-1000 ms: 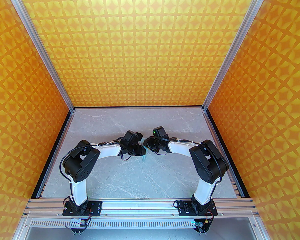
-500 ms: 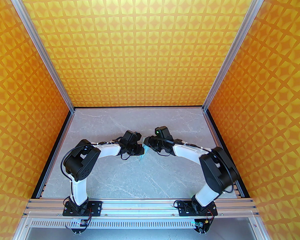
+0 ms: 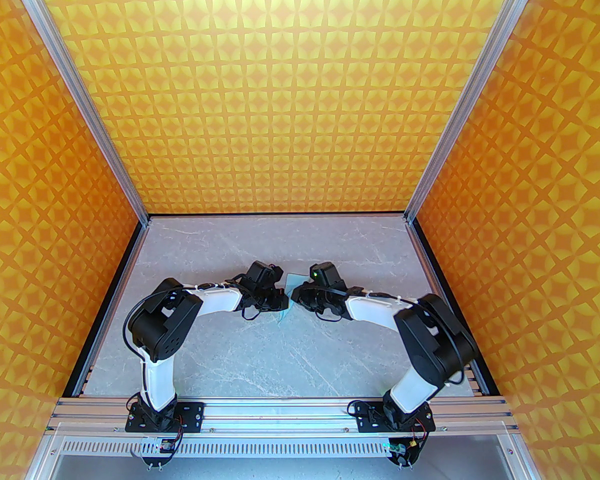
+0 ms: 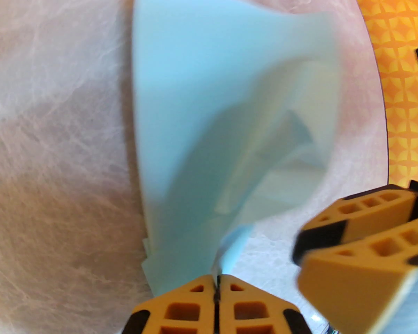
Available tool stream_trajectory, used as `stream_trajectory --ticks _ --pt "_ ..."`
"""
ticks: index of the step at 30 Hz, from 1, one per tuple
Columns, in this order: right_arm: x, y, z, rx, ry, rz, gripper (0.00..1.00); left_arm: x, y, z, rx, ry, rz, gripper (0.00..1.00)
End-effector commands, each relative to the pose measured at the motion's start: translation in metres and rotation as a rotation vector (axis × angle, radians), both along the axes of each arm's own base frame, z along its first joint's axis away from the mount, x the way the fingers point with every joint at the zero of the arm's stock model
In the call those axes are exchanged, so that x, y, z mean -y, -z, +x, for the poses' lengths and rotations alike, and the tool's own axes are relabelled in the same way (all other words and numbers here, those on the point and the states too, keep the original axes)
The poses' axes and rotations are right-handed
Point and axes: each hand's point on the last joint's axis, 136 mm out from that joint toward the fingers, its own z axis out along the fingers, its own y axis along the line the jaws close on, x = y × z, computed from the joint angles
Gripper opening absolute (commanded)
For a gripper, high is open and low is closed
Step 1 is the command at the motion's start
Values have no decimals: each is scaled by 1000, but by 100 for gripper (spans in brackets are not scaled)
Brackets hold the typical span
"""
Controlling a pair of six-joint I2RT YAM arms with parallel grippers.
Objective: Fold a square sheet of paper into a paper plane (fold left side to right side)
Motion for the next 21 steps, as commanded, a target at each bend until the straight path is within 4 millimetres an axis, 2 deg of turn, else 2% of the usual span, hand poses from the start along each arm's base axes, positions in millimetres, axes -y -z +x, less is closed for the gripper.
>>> stream_trajectory --ticks 1,5,8,11,21 --pt "-6 6 3 -12 2 11 22 -3 7 5 1 -7 20 5" --pt "-5 12 1 -26 2 2 23 -3 10 4 -6 -6 25 5" --pt "-6 11 -1 -21 -4 2 25 -3 10 5 -6 -8 25 3" --pt "-6 8 -1 -15 -11 0 28 -4 8 5 -2 -4 26 6" --pt "-8 11 7 -7 -29 -31 25 -2 -2 4 12 12 11 9"
